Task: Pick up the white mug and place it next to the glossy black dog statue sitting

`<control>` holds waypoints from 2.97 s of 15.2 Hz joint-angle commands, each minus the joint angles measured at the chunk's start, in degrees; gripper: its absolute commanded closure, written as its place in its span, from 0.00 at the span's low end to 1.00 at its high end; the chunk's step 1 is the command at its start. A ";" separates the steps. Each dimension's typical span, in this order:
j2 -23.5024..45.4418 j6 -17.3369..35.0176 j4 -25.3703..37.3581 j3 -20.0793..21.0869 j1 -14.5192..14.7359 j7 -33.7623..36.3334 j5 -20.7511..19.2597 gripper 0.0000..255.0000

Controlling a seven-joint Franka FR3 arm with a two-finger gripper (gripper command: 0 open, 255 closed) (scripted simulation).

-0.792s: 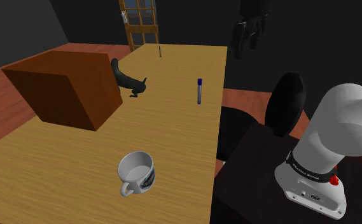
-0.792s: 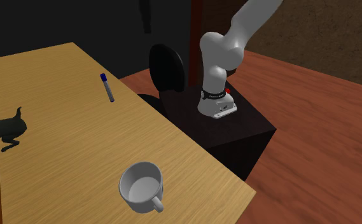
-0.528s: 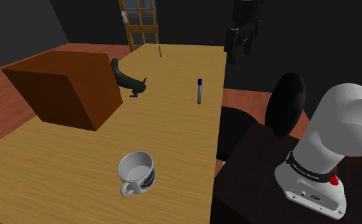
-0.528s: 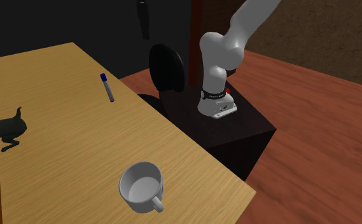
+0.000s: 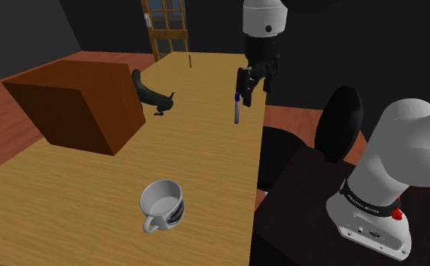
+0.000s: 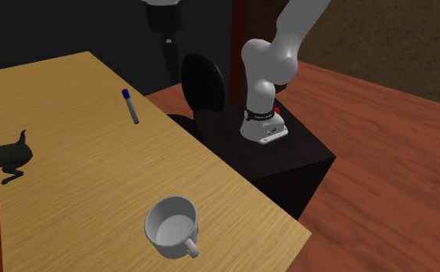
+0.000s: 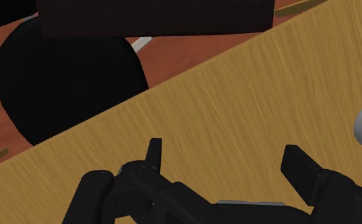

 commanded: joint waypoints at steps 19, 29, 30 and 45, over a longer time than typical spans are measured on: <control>33.85 22.45 11.41 16.24 5.57 18.53 2.26 0.00; 44.68 29.52 14.51 17.88 7.59 24.06 -2.41 0.00; 45.18 30.25 14.24 17.85 7.67 24.28 -2.71 0.00; 45.47 30.66 14.09 17.82 7.73 24.40 -2.89 1.00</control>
